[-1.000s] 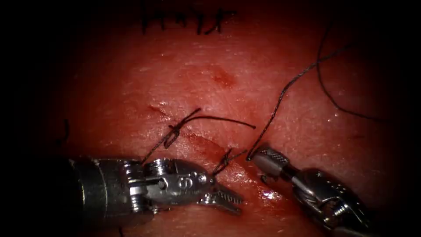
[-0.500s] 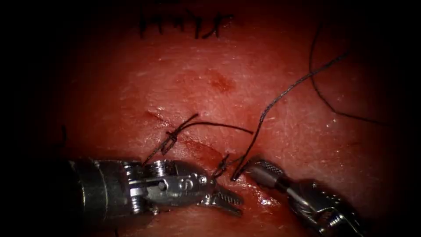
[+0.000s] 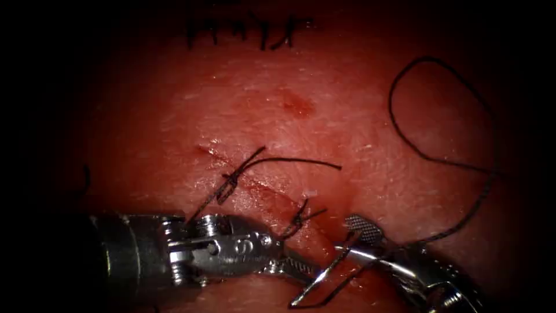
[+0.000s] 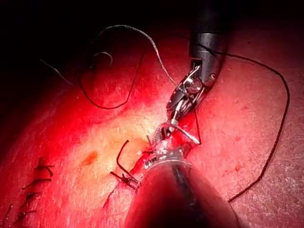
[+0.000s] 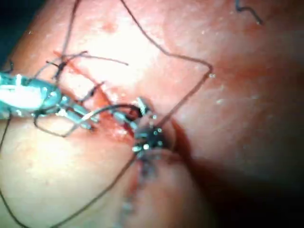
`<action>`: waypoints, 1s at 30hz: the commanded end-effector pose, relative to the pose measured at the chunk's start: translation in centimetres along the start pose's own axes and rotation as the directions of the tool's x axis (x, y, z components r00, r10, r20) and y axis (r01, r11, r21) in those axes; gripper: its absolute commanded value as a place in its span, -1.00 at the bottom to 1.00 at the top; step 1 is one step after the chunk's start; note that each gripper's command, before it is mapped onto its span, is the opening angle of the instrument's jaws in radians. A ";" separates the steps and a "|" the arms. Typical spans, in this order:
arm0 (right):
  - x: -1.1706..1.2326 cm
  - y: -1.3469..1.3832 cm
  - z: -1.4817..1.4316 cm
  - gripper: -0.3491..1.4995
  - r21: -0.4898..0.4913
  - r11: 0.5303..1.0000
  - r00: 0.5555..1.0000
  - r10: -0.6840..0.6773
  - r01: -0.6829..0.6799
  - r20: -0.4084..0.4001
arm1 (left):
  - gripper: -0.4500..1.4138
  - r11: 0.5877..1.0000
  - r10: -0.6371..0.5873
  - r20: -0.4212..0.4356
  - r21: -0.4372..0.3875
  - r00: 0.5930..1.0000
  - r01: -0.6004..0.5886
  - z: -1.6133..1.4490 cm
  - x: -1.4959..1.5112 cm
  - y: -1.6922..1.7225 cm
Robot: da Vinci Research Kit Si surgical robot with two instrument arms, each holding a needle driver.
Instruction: Wound Closure
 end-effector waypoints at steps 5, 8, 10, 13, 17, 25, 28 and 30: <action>0.65 -0.23 -0.25 0.91 -0.076 0.952 0.950 -0.303 0.298 -0.076 | -0.58 1.000 -0.009 -0.002 -0.005 1.000 0.009 0.01 0.07 0.09; 0.97 -0.37 -0.37 0.91 -0.114 0.912 0.905 -0.407 0.394 -0.125 | -0.56 1.000 -0.010 -0.002 -0.004 1.000 0.010 0.01 0.07 0.12; 1.23 -0.54 -0.47 0.93 -0.163 0.857 0.847 -0.510 0.488 -0.148 | -0.53 1.000 -0.009 0.001 -0.005 1.000 0.009 0.00 0.07 0.12; 1.51 -0.74 -0.54 0.93 -0.236 0.724 0.724 -0.682 0.648 -0.104 | -0.53 1.000 -0.009 -0.003 0.007 1.000 0.009 -0.06 0.13 0.08; 1.74 -0.85 -0.55 0.93 -0.247 0.621 0.632 -0.774 0.744 -0.044 | -0.55 0.999 0.013 -0.023 0.051 1.000 -0.012 -0.20 0.28 0.03; 1.80 -0.83 -0.44 0.91 -0.202 0.599 0.613 -0.790 0.775 0.008 | -0.55 0.998 0.035 -0.017 0.057 0.999 -0.034 0.24 0.03 -0.08; 1.78 -0.84 -0.42 0.91 -0.188 0.601 0.613 -0.790 0.777 0.004 | -0.55 0.998 0.040 -0.016 0.054 0.999 -0.039 0.23 -0.01 -0.14; 1.79 -0.87 -0.40 0.91 -0.173 0.591 0.601 -0.799 0.788 0.010 | -0.55 0.997 0.037 -0.018 0.062 0.999 -0.036 0.18 0.02 -0.17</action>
